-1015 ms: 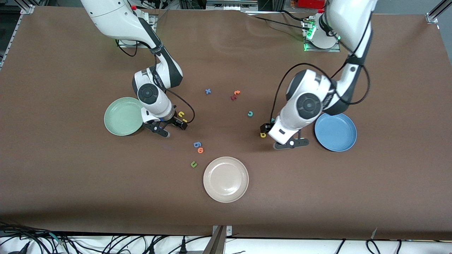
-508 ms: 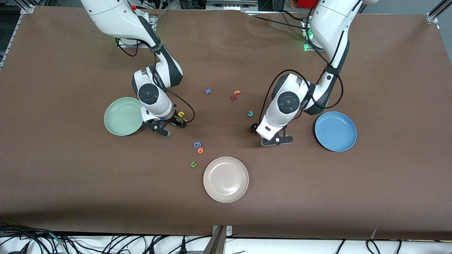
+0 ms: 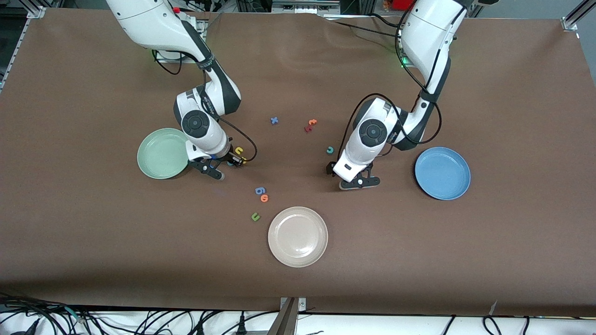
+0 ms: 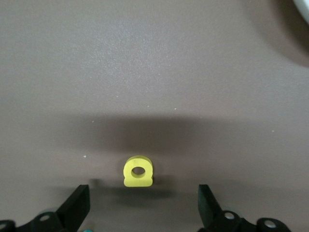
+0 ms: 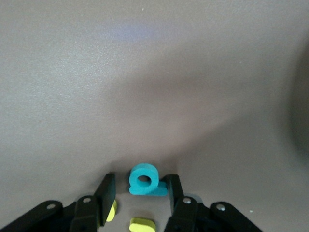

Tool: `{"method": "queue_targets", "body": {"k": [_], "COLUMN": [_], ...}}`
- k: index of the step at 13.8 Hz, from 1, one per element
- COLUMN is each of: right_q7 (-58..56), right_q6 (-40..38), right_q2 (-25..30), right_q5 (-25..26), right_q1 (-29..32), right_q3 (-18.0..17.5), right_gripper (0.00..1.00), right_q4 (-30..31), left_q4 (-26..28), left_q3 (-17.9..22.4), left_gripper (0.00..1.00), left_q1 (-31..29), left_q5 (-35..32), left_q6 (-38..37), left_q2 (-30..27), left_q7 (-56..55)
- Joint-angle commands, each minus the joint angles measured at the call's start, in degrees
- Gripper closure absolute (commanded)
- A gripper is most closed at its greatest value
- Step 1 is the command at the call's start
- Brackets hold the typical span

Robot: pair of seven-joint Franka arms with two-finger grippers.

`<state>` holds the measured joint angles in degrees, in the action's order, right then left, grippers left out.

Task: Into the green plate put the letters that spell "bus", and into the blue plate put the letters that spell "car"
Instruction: 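Grasp the teal a with the right gripper while the left gripper grasps yellow letter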

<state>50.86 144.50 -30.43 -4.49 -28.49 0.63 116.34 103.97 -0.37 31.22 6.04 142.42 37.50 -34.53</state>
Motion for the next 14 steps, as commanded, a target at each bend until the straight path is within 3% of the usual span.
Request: {"method": "queue_targets", "body": {"k": [1, 2, 6, 10, 14], "right_q7": [-1.6, -1.7, -1.7, -1.9, -8.0], "right_q6": [-1.0, -0.9, -0.9, -1.3, -20.9], "right_q2": [0.7, 0.7, 0.7, 1.5, 9.1], "right_q5": [-1.0, -0.9, -1.0, -0.9, -0.7], "right_q1": [0.3, 0.3, 0.3, 0.4, 0.5], "right_q3": [0.1, 0.1, 0.1, 0.2, 4.7], "right_gripper": [0.56, 0.65, 0.84, 0.90, 0.90], "right_q4": [0.3, 0.3, 0.3, 0.0, -4.3], "left_q4": [0.3, 0.2, -0.1, -0.3, -1.0], "left_q3": [0.7, 0.7, 0.7, 0.8, 0.8], "left_gripper": [0.06, 0.07, 0.24, 0.37, 0.51], "left_q1": [0.8, 0.8, 0.8, 0.8, 0.8], "left_q5": [-2.5, -2.9, -3.8, -3.8, -4.9], "left_q6": [0.9, 0.9, 0.8, 0.8, 0.4], "left_q2": [0.2, 0.4, 0.7, 1.1, 1.5], "left_q7": [-1.1, -1.1, -1.1, -1.0, -0.9]}}
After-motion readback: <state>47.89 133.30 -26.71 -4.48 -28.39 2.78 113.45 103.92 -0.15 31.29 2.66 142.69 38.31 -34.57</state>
